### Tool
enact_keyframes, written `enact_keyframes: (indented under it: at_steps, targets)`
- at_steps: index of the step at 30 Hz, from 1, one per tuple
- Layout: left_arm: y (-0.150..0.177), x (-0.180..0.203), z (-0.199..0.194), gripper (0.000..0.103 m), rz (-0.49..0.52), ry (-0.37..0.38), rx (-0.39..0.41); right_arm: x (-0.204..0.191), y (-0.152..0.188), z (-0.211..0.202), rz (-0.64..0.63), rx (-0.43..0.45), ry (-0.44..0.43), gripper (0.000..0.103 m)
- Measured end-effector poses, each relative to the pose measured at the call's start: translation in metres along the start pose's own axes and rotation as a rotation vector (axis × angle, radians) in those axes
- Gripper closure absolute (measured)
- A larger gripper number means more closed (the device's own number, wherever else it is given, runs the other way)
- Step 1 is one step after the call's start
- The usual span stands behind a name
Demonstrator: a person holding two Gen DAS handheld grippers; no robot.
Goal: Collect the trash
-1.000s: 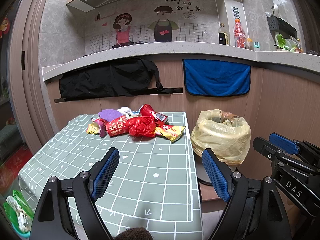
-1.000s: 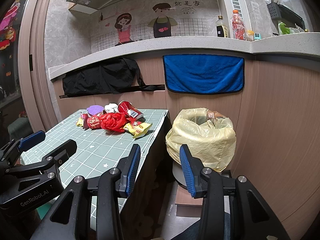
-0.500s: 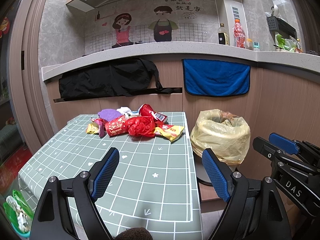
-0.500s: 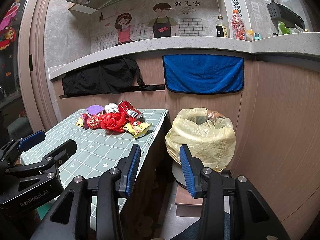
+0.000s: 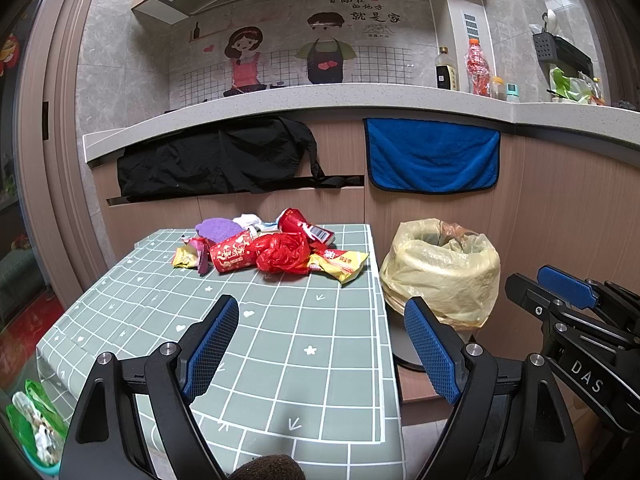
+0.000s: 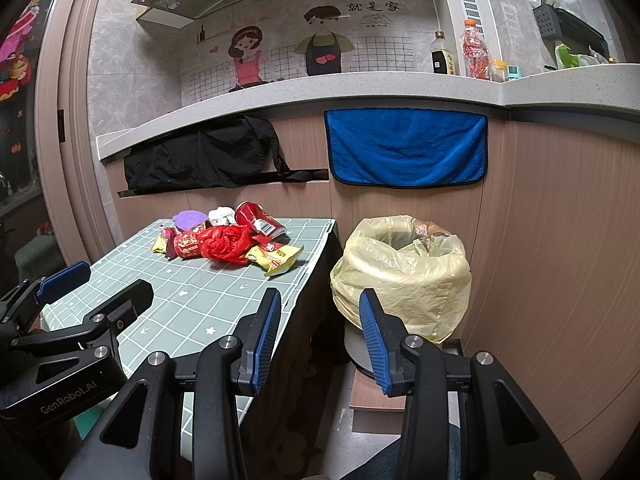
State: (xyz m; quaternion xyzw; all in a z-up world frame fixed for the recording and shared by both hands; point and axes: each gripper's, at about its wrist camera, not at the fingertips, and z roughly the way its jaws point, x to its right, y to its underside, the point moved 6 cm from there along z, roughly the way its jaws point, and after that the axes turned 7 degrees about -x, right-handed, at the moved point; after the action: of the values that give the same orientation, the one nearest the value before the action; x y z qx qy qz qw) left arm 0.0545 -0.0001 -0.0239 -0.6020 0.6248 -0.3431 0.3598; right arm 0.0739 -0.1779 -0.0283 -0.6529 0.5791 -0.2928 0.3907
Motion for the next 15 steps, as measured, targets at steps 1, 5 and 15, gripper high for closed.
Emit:
enact_keyframes:
  at_steps: [1, 5, 15]
  targets:
    - [0.0, 0.0, 0.0, 0.018, 0.0, 0.0, 0.0, 0.001, 0.0, 0.0, 0.001, -0.001, -0.001, 0.064]
    - [0.0, 0.0, 0.0, 0.018, -0.001, 0.0, -0.002, 0.003, 0.001, -0.001, 0.005, -0.007, -0.005, 0.064]
    - [-0.02, -0.009, 0.017, 0.018, -0.038, -0.029, -0.001, -0.009, -0.021, 0.018, -0.06, 0.031, -0.025, 0.064]
